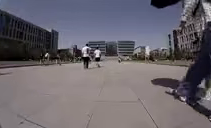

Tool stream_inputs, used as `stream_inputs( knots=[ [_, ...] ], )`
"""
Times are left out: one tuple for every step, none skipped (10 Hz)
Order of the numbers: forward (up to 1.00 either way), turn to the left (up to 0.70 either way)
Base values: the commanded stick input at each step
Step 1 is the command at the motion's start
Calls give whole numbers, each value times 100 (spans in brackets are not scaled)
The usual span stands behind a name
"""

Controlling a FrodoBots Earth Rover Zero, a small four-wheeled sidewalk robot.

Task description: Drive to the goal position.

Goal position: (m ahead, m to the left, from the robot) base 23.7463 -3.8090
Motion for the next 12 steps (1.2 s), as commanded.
stream_inputs(
  knots=[
    [100, 0],
    [100, 0],
    [100, 0],
    [100, 0],
    [100, 0],
    [100, 0],
    [100, 0],
    [100, 0],
    [100, 0],
    [100, 0],
    [100, 0],
    [100, 0]
  ],
)
